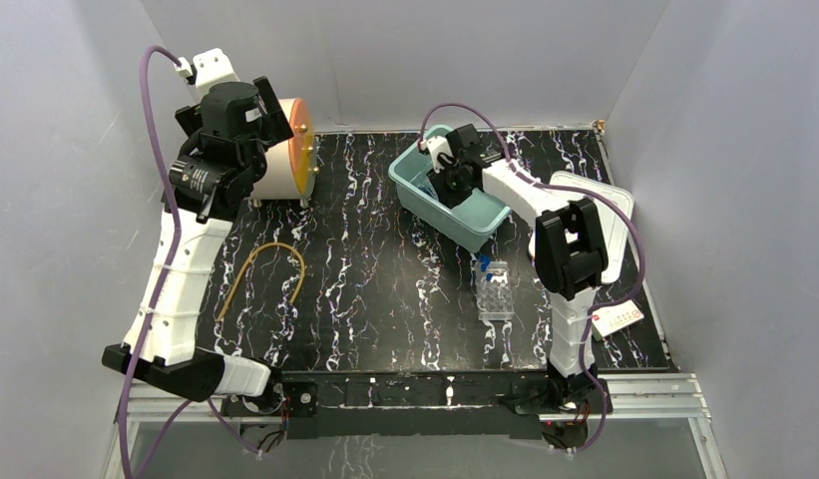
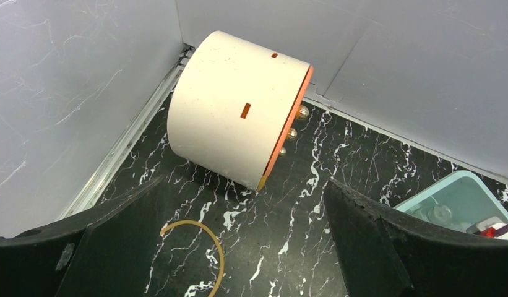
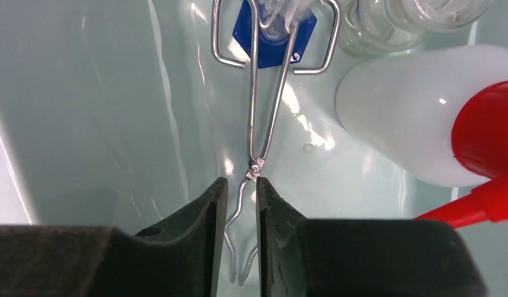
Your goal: Organize the chemistry lab equipment
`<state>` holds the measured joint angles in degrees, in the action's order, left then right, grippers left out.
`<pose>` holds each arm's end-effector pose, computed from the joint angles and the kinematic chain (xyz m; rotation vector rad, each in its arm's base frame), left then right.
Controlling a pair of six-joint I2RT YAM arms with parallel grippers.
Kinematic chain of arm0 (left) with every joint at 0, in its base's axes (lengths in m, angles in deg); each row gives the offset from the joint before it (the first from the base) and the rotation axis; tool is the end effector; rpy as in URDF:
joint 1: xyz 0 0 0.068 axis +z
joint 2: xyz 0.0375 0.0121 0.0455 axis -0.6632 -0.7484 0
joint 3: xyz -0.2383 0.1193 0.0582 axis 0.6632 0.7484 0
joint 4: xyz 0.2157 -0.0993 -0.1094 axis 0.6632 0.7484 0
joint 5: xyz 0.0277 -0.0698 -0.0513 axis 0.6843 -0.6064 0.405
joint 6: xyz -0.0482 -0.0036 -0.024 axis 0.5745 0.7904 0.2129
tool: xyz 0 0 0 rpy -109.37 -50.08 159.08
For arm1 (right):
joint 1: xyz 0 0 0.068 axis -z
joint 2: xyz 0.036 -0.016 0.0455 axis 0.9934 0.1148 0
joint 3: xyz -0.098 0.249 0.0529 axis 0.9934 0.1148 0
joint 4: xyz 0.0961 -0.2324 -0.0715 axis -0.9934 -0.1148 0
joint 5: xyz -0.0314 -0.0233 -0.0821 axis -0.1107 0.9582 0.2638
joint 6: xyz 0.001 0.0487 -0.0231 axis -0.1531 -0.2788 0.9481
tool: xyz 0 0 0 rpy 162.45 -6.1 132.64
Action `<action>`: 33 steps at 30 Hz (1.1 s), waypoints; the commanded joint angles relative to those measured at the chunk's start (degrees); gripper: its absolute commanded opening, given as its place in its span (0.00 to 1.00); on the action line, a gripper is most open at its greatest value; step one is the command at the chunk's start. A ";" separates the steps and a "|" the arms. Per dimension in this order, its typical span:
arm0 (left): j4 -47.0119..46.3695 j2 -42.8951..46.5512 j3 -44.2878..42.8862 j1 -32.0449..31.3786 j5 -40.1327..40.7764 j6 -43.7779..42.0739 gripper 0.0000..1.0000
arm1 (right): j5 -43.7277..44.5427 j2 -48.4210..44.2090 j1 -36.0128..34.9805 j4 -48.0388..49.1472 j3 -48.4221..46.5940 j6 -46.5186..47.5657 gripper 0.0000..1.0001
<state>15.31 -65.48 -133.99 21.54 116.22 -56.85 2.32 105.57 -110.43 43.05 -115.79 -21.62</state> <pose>0.2428 -0.0641 0.5206 -0.4726 1.6800 0.1198 0.4060 0.2129 0.2348 -0.9469 2.2977 0.2692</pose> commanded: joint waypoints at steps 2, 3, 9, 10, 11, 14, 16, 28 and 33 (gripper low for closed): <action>-1.11 1.99 0.47 -0.17 1.53 -1.07 0.96 | -0.36 -0.37 0.00 -0.49 -4.45 -1.42 0.37; -1.17 2.01 0.44 -0.18 1.58 -1.09 0.96 | -0.47 -0.58 0.03 -0.41 -4.74 -1.67 0.40; -1.18 2.10 0.53 -0.15 1.63 -1.16 0.96 | -0.24 -2.97 0.06 -0.49 -7.74 -3.61 0.50; -1.19 2.06 0.55 -0.22 1.63 -1.16 0.96 | -0.23 -3.51 0.06 -0.76 -8.46 -4.04 0.51; -1.13 2.10 0.56 -0.15 1.57 -1.07 0.96 | -0.23 -4.13 0.05 -0.91 -8.92 -4.41 0.53; -1.09 2.10 0.60 -0.13 1.54 -1.06 0.96 | -0.67 -6.46 0.05 -1.10 -9.52 -5.67 0.56; -1.03 2.10 0.62 -0.14 1.62 -1.05 0.96 | -1.13 -8.13 0.10 -0.79 -9.21 -6.53 0.60; -1.00 2.21 0.71 -0.15 1.36 -0.61 0.96 | -1.19 -2.27 0.06 -2.20 -20.04 -16.61 0.67; -1.06 2.62 1.24 -0.15 1.68 -0.62 0.96 | -0.19 2.62 -0.03 -4.91 -26.57 -18.61 0.65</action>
<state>15.13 -65.06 -133.13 21.54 116.55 -57.14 1.57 104.52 -110.43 41.04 -137.08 -36.83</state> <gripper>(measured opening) 0.959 0.661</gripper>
